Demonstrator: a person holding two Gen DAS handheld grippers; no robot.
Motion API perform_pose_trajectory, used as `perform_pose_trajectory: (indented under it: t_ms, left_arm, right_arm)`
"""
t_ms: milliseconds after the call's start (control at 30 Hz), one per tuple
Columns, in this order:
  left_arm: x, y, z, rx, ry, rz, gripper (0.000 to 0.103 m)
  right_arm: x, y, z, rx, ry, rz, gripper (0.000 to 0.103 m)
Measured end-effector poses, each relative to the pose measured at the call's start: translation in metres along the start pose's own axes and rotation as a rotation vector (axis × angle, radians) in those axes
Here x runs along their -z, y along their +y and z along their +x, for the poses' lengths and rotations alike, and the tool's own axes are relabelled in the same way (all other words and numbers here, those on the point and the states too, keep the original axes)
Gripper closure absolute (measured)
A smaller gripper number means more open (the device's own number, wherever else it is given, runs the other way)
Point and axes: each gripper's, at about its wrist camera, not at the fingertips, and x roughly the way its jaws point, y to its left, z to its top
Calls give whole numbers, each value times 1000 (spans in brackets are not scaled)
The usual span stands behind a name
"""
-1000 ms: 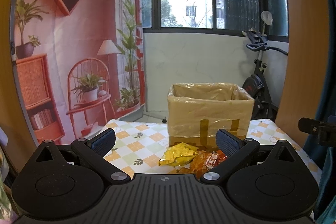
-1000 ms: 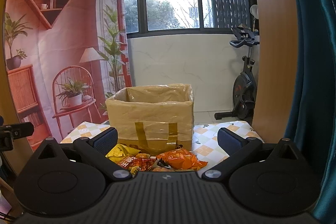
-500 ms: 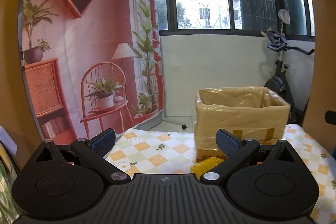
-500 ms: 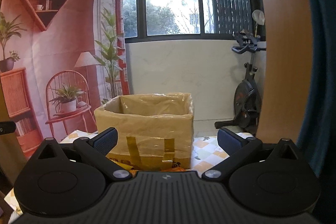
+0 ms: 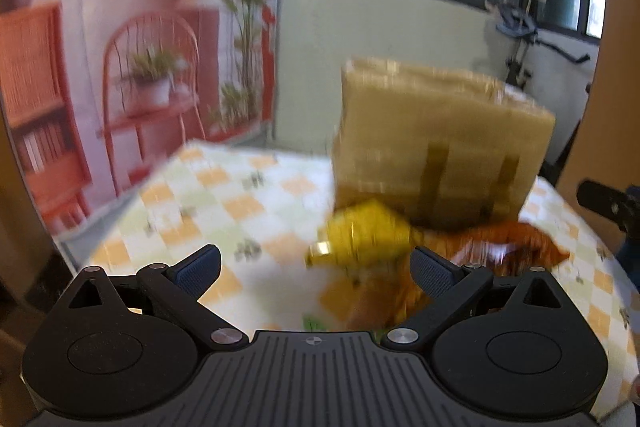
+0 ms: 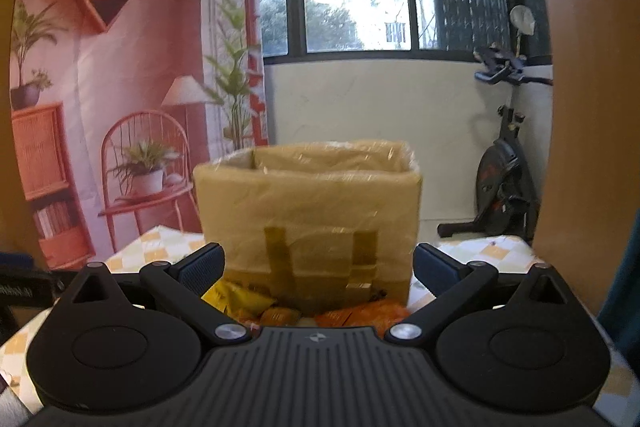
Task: Organize snacks
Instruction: 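Lower both tools toward the snack bags in front of the box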
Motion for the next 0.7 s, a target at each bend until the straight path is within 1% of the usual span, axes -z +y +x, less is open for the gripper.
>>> perform_pose_trajectory:
  t_ms: [67, 100, 167, 233, 300, 367, 433, 533, 700]
  left_arm:
    - [13, 2, 7, 9, 49, 0, 3]
    - [19, 2, 10, 15, 68, 8, 5]
    - [28, 1, 12, 28, 96, 32, 6]
    - [35, -3, 18, 37, 122, 72, 6]
    - [44, -12, 20, 28, 134, 126, 6]
    - [50, -18, 23, 20, 150, 158, 6]
    - [53, -18, 25, 21, 165, 151, 6]
    - [53, -16, 26, 40, 164, 128, 6]
    - [55, -23, 27, 82, 166, 141, 6]
  right_arm:
    - [10, 3, 7, -1, 17, 9, 1]
    - [16, 4, 10, -1, 26, 13, 2]
    - [27, 5, 15, -7, 49, 23, 2]
    - [36, 4, 19, -21, 74, 43, 5]
    - [44, 0, 21, -22, 88, 77, 5]
    - [47, -3, 22, -16, 98, 88, 5]
    - [50, -5, 23, -7, 105, 99, 5]
    - [55, -10, 23, 3, 117, 121, 5]
    - [64, -17, 25, 23, 158, 163, 5]
